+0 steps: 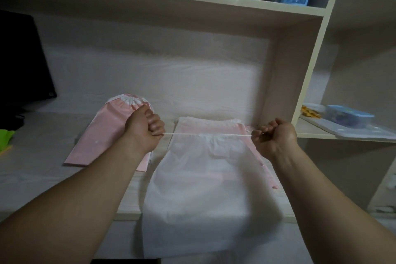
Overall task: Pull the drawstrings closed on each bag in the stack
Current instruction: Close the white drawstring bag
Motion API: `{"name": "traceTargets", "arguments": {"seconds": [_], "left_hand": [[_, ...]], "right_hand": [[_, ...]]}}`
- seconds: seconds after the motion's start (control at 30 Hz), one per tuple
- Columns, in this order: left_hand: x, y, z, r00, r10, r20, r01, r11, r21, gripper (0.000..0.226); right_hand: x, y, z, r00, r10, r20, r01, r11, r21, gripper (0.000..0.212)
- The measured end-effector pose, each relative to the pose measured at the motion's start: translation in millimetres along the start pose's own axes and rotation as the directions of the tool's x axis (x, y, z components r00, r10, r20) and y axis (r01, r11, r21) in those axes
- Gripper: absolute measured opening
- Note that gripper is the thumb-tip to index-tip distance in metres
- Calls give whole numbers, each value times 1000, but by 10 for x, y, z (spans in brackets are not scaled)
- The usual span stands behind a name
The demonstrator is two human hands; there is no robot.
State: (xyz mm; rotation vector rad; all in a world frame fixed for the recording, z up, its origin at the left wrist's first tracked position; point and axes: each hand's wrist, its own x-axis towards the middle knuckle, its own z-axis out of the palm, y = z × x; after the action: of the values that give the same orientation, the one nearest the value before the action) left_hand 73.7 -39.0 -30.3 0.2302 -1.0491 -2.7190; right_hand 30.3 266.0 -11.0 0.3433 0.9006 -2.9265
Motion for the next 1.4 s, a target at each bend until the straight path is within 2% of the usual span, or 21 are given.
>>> {"name": "traceTargets", "arguments": {"seconds": [0.27, 0.33, 0.4, 0.47, 0.5, 0.57, 0.6, 0.63, 0.67, 0.77, 0.87, 0.93, 1.0, 1.1, 1.13, 1.17, 1.2, 1.23, 1.3, 1.33, 1.4], "left_hand": [[-57, 13, -80, 985, 115, -129, -85, 972, 218, 41], [-52, -7, -25, 973, 201, -114, -144, 914, 379, 42], [-25, -46, 141, 959, 284, 1, -230, 776, 587, 44], [-50, -89, 391, 952, 259, 165, -296, 626, 721, 46], [-108, -112, 519, 936, 222, 274, -351, 521, 778, 46], [-178, -186, 712, 885, 139, 444, -464, 190, 865, 45], [-195, -251, 808, 873, 101, 478, -484, 53, 873, 47], [-205, -300, 889, 870, 64, 489, -488, -25, 872, 47], [-226, -350, 960, 856, 22, 517, -515, -50, 855, 44], [-323, -395, 1116, 808, -33, 588, -586, 52, 809, 13], [-337, -378, 1122, 791, -25, 611, -606, 109, 788, 32], [-291, -388, 1113, 791, -28, 611, -609, 64, 791, 25], [-282, -380, 1137, 819, -9, 573, -573, 19, 819, 15], [-296, -376, 1201, 865, 45, 500, -502, 76, 862, 23], [-293, -362, 1207, 871, 36, 489, -490, 125, 863, 28], [-278, -345, 1200, 889, 44, 456, -453, 236, 860, 32], [-227, -329, 1195, 918, 54, 393, -381, 394, 837, 34], [-181, -302, 1178, 946, 49, 320, -298, 517, 802, 34], [-117, -226, 1143, 977, 59, 207, -194, 654, 731, 30], [-79, -177, 1091, 984, 61, 169, -164, 688, 707, 27], [-18, -140, 1038, 992, 39, 120, -109, 747, 656, 25]], "right_hand": [[3, -80, -265, 996, -43, -76, 30, 986, -166, 45], [-13, -42, -238, 993, -95, -73, 73, 963, -261, 43], [-32, 12, -82, 988, -156, 14, 148, 898, -413, 43], [-93, 68, 179, 972, -145, 185, 226, 800, -556, 47], [-133, 95, 309, 953, -129, 274, 279, 722, -633, 51], [-201, 152, 549, 905, -83, 418, 400, 500, -768, 54], [-242, 184, 646, 884, -57, 464, 447, 391, -804, 53], [-282, 215, 726, 866, -24, 500, 483, 302, -822, 51], [-317, 244, 793, 850, 9, 526, 508, 245, -825, 49], [-398, 270, 926, 829, 82, 553, 534, 171, -828, 44], [-398, 224, 960, 846, 135, 516, 502, 126, -856, 43], [-370, 204, 965, 838, 172, 518, 512, 79, -855, 42], [-395, 213, 1012, 822, 180, 540, 550, -9, -835, 43], [-427, 209, 1142, 802, 145, 580, 593, -66, -803, 45], [-398, 196, 1163, 809, 133, 572, 580, -33, -814, 48], [-352, 179, 1148, 832, 127, 540, 541, 30, -840, 55], [-305, 158, 1098, 861, 126, 492, 480, 114, -870, 67], [-240, 149, 1001, 887, 153, 435, 405, 192, -894, 79], [-130, 188, 742, 888, 275, 368, 291, 283, -914, 89], [-106, 269, 611, 866, 335, 371, 271, 311, -911, 81], [-131, 418, 393, 825, 369, 429, 288, 378, -880, 52]]}}
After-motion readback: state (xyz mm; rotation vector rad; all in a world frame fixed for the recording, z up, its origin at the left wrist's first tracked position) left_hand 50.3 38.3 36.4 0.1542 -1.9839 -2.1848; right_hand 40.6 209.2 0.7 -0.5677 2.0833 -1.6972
